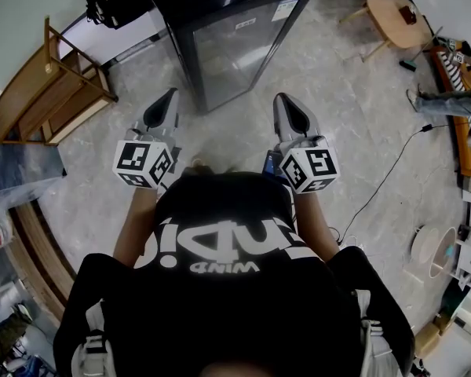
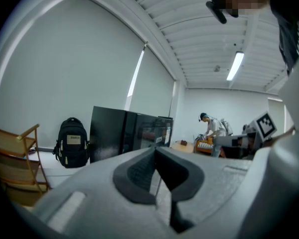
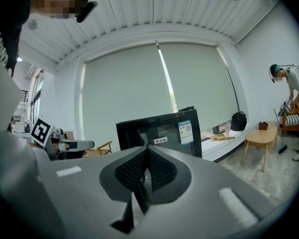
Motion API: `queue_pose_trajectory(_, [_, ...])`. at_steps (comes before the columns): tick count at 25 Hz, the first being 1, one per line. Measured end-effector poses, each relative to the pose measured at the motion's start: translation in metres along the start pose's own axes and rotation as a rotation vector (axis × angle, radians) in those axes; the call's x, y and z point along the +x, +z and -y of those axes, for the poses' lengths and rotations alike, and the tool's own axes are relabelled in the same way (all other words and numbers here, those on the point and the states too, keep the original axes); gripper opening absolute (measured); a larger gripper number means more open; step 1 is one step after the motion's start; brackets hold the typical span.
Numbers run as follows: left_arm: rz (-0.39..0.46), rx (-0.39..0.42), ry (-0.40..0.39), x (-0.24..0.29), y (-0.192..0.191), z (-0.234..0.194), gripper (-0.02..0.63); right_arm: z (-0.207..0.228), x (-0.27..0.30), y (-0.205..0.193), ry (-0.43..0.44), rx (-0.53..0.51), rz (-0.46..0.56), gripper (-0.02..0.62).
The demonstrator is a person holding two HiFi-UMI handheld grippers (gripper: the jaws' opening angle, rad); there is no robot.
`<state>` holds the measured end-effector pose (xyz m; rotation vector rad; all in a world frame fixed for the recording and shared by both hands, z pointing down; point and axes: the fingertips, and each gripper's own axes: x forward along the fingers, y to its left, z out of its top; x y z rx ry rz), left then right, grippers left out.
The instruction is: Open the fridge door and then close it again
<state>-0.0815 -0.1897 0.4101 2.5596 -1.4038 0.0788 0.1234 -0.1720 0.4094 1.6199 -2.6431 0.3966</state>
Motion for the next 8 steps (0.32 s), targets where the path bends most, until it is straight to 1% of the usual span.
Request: queue_pose_trajectory(8, [-0.003,-0.013,0.003,-0.0059,-0.0028,-0.0005,0.002,-0.0035,-0.0032,-0.0018,-0.003,0.002,0.000,-0.002])
